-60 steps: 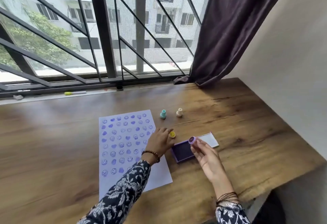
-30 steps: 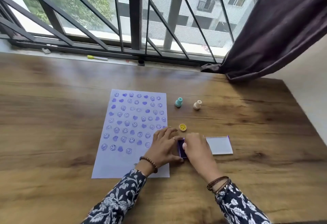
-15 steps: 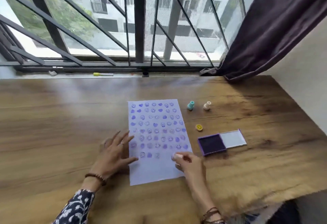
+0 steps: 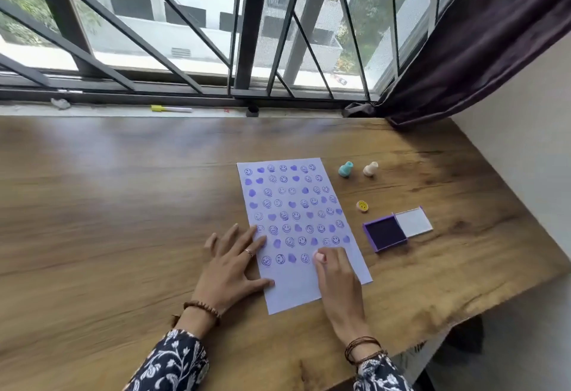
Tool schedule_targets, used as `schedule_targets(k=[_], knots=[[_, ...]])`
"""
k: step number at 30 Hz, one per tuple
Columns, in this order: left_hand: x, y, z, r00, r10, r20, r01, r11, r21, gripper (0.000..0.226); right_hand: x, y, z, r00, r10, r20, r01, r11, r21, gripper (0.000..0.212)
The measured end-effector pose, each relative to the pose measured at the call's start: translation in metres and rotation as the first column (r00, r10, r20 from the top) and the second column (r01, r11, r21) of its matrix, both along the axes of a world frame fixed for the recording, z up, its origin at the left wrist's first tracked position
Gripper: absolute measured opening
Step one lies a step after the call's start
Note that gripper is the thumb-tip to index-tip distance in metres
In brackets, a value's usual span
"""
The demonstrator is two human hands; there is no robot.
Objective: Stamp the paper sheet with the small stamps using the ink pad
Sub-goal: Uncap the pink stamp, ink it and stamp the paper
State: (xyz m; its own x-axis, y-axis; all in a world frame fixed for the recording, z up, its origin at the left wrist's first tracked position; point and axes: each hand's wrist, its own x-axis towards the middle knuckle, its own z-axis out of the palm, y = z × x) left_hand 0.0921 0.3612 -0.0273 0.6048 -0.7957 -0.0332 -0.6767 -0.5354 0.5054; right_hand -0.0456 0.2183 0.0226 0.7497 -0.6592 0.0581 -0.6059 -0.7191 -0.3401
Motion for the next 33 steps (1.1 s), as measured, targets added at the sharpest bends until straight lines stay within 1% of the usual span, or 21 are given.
schedule_targets(k=[3,8,12,17,21,23,24,25,26,27,28,29,30,31,33], knots=[[-0.001,0.0,-0.003,1.0,0.009,-0.005,-0.009,1.0,-0.028,0.084,0.003,-0.003,0.003,1.0,0.012,-0.027,-0.012,1.0,0.018,0.02],[-0.001,0.001,-0.006,1.0,0.016,0.011,-0.015,0.997,-0.074,0.083,0.014,-0.016,0.007,0.992,0.05,-0.12,-0.044,0.998,0.049,0.019],[-0.002,0.0,-0.002,0.998,0.026,0.049,-0.023,0.998,-0.062,0.081,0.023,-0.031,0.012,0.967,0.079,-0.243,-0.064,0.995,0.071,0.019],[-0.001,0.0,-0.001,0.998,0.032,0.045,-0.03,0.999,-0.028,0.081,0.029,-0.038,0.015,0.935,0.144,-0.323,-0.119,0.988,0.097,0.02],[0.0,0.0,-0.004,1.0,0.025,-0.008,-0.025,1.0,0.006,0.085,0.028,-0.042,0.02,0.942,0.153,-0.299,-0.11,0.982,0.157,0.02],[0.0,0.0,-0.006,1.0,0.018,-0.021,-0.018,1.0,0.02,0.085,0.025,-0.045,0.022,0.976,0.095,-0.198,-0.045,0.969,0.243,0.015],[0.001,0.0,-0.005,1.0,0.012,-0.022,-0.012,1.0,0.027,0.086,0.022,-0.048,0.024,0.995,0.011,-0.101,0.022,0.949,0.316,0.011],[0.001,0.0,-0.005,1.0,0.004,-0.026,-0.003,0.999,0.039,0.087,0.018,-0.051,0.025,0.993,-0.114,0.013,0.097,0.898,0.43,0.007],[0.001,0.0,-0.004,0.999,-0.002,-0.037,0.003,0.999,0.051,0.087,0.015,-0.055,0.027,0.959,-0.256,0.119,0.142,0.803,0.579,0.006],[0.002,0.0,-0.002,0.998,0.004,-0.058,0.0,0.998,0.061,0.087,0.01,-0.06,0.029,0.903,-0.384,0.191,0.139,0.684,0.716,0.008],[0.003,-0.001,0.0,0.997,0.02,-0.078,-0.014,0.997,0.069,0.086,0.006,-0.067,0.031,0.848,-0.479,0.225,0.109,0.574,0.811,0.011],[0.004,-0.004,0.004,0.995,0.04,-0.089,-0.034,0.997,0.074,0.085,0.002,-0.074,0.033,0.809,-0.539,0.234,0.075,0.49,0.868,0.011],[0.004,-0.008,0.008,0.995,0.056,-0.083,-0.05,0.996,0.075,0.083,-0.003,-0.081,0.035,0.787,-0.571,0.233,0.044,0.43,0.902,0.01],[0.003,-0.014,0.013,0.996,0.062,-0.065,-0.057,0.996,0.071,0.079,-0.007,-0.089,0.038,0.778,-0.584,0.231,0.023,0.394,0.919,0.009],[-0.001,-0.036,0.023,0.998,0.055,-0.035,-0.053,0.998,0.047,0.068,-0.015,-0.105,0.041,0.785,-0.578,0.225,0.009,0.374,0.927,0.01]])
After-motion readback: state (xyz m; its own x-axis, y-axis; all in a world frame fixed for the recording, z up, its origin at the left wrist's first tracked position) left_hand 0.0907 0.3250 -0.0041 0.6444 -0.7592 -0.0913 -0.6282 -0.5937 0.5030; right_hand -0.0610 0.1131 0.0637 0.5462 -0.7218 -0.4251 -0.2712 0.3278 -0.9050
